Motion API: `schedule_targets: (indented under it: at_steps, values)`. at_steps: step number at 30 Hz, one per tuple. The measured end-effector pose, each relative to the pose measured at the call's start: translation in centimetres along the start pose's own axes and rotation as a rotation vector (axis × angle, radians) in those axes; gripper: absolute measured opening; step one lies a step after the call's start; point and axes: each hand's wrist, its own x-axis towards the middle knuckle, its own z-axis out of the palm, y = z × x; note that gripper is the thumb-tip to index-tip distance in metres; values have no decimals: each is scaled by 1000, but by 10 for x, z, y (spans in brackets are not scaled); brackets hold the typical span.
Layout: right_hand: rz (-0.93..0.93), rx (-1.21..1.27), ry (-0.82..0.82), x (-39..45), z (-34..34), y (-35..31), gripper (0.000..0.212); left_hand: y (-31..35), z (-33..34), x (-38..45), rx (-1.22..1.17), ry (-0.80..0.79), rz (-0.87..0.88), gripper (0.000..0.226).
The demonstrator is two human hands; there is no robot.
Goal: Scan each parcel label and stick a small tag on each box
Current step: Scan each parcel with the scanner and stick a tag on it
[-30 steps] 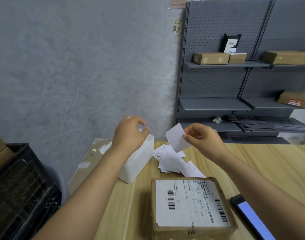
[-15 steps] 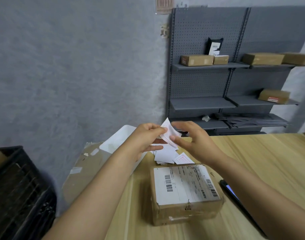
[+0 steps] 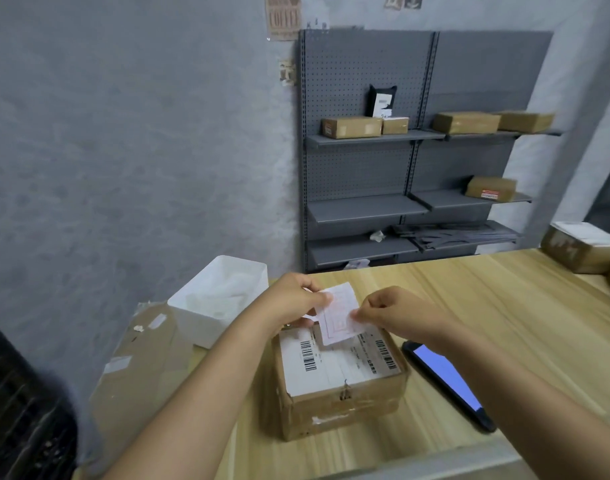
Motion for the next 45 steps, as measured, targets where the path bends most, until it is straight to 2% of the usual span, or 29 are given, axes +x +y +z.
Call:
schedule_targets:
  at_steps: [8,12,17,20,22,25,28,32,35,37,39,41,45]
  values:
    - [118,-230,-56,-6,6,7,29,-2,15,4,347,-43,-1,10]
    - [88,-364,-64,-3,11,4,28,-5,17,3,509,-14,32,24]
    - [12,-505,-15,-2,22,7,31,-7,25,-3,591,-4,89,25]
    - [-5,-545,39,-3,22,9,28,-6,27,-8,637,42,119,28]
    - [-6,-545,75,-7,22,11,35,-5,27,-12,693,90,144,31]
    - [-138,-658,165,-13,30,17,41,-9,28,-18,726,138,197,31]
    - [-305,-781,247,-22,41,26,46,-16,32,-26,699,117,210,28]
    - [-319,-745,223,-26,47,32,38,-26,37,-36,742,76,176,43]
    - [-245,-738,339,-21,47,34,31,-29,35,-42,828,104,166,50]
    - [-261,-735,387,-18,47,38,37,-30,36,-44,870,141,177,50]
    - [-338,-725,327,-19,50,40,44,-31,39,-48,905,117,197,50]
    - [-379,-747,262,-20,52,43,43,-34,40,-52,943,106,195,50]
    - [-202,-551,250,-22,44,55,43,-52,21,-59,873,261,16,51]
